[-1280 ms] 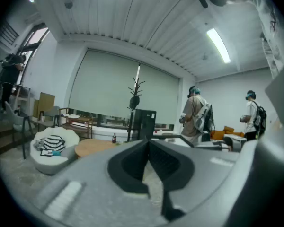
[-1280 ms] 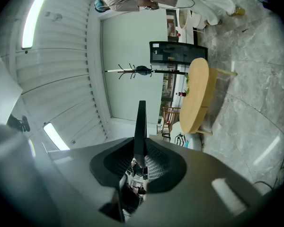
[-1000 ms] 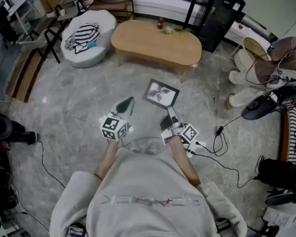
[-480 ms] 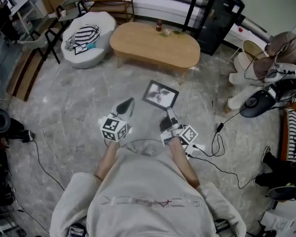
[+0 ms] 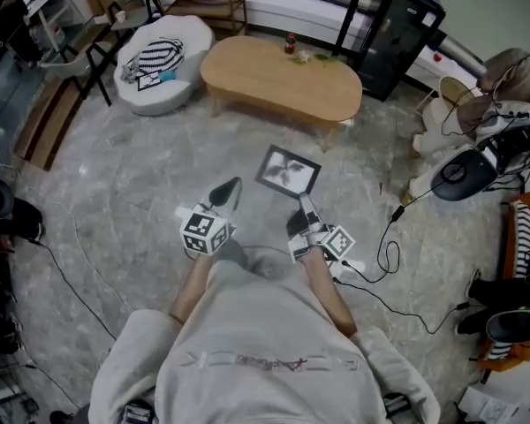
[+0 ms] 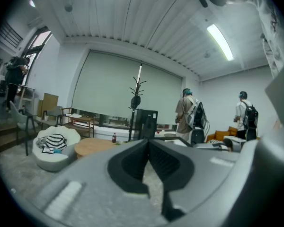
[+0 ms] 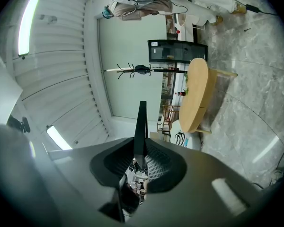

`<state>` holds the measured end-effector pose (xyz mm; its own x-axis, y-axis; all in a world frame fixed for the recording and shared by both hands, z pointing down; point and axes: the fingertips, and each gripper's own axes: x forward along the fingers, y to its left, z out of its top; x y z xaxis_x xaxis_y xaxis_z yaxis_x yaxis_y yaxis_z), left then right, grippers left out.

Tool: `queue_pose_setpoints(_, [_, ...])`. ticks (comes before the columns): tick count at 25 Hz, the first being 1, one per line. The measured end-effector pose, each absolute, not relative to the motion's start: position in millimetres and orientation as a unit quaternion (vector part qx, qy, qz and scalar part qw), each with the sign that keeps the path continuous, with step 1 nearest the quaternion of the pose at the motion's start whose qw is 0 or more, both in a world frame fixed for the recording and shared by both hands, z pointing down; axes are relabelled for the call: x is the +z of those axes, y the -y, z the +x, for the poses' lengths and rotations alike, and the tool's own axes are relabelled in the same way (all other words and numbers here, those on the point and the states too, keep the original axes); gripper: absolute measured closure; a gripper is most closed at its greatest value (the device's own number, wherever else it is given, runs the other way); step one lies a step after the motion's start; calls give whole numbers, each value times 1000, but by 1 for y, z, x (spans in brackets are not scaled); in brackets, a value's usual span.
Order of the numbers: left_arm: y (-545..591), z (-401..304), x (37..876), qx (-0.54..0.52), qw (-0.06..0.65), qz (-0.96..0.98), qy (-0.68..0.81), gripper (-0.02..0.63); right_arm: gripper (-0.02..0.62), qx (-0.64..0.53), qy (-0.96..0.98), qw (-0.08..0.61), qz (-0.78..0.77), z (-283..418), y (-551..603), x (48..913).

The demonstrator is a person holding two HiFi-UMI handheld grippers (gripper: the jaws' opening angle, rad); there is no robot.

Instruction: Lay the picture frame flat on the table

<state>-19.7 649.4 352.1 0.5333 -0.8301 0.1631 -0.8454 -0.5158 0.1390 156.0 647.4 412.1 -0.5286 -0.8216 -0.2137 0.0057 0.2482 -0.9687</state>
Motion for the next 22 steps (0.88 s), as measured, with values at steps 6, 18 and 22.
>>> queue_pose_setpoints(6, [-640,-14,355,39,99,868,484,606,520,-541,-688,384,-296,164,-640,416])
queue_pose_setpoints(18, [-616,-13,356,36,101,871,480,606,520,-530,-696,382,-299,167,-616,414])
queue_pose_setpoints(22, [-604,-13,359,34,100,871,480,606,520,-530,-698,376,-300,167,-603,418])
